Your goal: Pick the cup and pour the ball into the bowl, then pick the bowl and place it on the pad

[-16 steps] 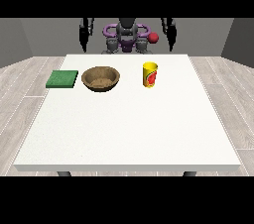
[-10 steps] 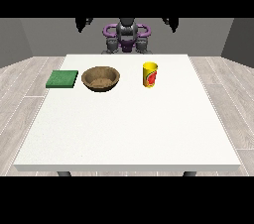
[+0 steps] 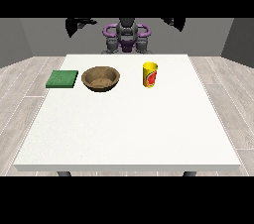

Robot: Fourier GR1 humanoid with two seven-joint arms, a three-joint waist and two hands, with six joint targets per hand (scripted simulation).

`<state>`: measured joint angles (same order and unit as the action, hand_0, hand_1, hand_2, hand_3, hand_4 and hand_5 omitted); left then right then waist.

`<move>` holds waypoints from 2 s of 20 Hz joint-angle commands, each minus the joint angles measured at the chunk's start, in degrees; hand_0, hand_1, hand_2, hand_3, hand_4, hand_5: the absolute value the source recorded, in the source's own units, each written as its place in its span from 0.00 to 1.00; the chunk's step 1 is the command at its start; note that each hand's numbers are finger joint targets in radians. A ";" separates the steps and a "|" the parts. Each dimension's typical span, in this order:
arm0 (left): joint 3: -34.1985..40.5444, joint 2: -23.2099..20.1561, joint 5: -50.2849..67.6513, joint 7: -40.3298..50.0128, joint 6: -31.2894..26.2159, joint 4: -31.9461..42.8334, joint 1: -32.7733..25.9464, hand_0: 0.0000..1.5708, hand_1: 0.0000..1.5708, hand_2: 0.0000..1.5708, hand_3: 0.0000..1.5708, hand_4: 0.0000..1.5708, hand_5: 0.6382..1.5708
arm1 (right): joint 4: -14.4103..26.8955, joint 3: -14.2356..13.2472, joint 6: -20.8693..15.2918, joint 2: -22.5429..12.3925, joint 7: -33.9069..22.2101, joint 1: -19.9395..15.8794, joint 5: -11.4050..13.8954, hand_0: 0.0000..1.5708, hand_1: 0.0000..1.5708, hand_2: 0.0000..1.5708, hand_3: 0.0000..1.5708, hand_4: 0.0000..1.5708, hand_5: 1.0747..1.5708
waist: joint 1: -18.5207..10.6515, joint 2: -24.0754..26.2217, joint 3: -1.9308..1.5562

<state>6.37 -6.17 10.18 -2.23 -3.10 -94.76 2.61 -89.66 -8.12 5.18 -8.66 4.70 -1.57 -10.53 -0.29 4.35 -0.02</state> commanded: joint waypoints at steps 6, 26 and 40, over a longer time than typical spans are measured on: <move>1.35 0.29 -3.46 -7.30 3.01 6.69 10.77 0.00 0.00 0.00 0.00 0.00 0.83 | 8.16 -0.16 1.89 1.46 12.46 -4.95 2.07 0.00 0.00 0.00 0.00 0.00 1.00 | 2.07 -10.62 0.01; 5.72 2.24 -6.63 -33.31 7.20 42.04 25.49 0.00 0.00 0.00 0.00 0.00 0.79 | 15.50 -2.33 1.43 -1.89 9.95 -22.74 0.62 0.00 0.00 0.00 0.00 0.00 1.00 | 5.61 -20.38 0.05; 10.45 -2.05 -7.53 -44.53 12.34 56.38 35.96 0.00 0.00 0.00 0.00 0.00 0.74 | 14.86 -6.06 7.25 -8.37 14.69 -25.47 -2.02 0.00 0.00 0.00 0.00 0.00 1.00 | 11.05 -30.54 0.05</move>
<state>16.59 -8.46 3.51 -43.43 7.16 -41.94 36.26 -75.07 -13.26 12.59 -15.85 18.07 -26.15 -12.92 10.46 -23.89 -0.10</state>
